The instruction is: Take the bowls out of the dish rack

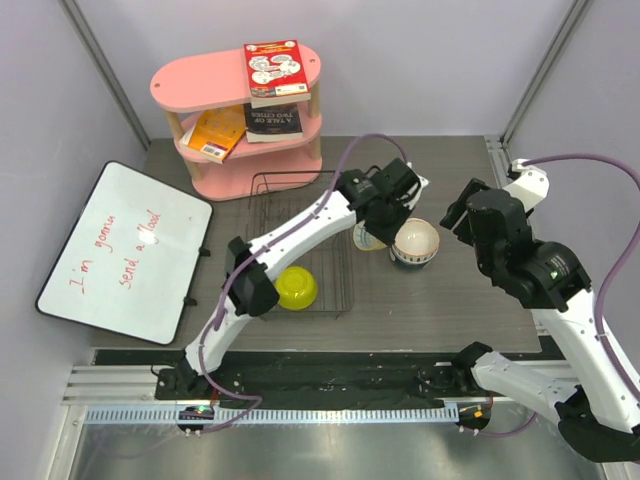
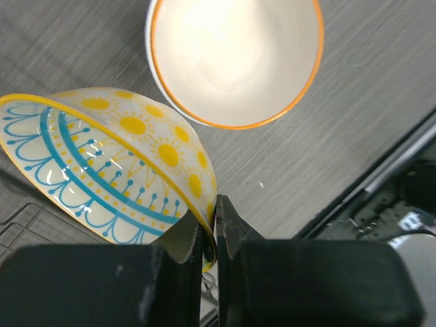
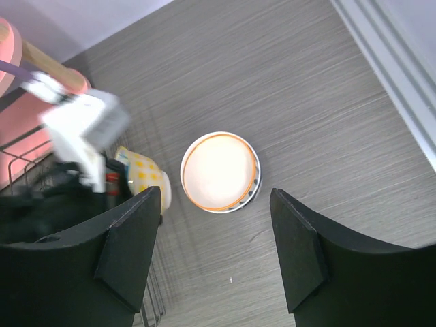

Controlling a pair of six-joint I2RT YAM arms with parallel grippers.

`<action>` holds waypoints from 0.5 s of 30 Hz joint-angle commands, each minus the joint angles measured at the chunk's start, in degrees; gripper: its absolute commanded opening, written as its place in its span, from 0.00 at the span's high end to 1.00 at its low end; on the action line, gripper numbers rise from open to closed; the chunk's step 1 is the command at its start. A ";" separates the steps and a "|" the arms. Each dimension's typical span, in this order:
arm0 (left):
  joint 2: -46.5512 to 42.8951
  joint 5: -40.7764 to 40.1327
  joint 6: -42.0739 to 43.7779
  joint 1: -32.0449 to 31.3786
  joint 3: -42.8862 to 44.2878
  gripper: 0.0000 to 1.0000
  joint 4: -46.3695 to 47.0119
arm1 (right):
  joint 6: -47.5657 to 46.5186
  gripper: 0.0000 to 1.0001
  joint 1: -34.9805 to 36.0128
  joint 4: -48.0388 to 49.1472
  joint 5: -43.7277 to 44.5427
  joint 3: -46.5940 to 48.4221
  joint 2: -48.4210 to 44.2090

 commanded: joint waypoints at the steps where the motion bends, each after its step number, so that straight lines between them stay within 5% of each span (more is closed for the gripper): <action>1: 2.80 -7.97 3.06 -2.77 6.26 1.00 -4.00 | -1.25 0.30 -0.08 -3.06 4.59 2.62 -1.20; 9: -2.38 -15.53 2.98 -4.80 -2.96 1.00 5.39 | -2.48 0.31 -0.08 -2.36 3.11 -3.97 -2.88; 15: -9.93 -16.08 2.98 -5.15 -12.53 1.00 9.78 | -3.36 0.13 -0.17 0.18 1.17 -9.33 -3.75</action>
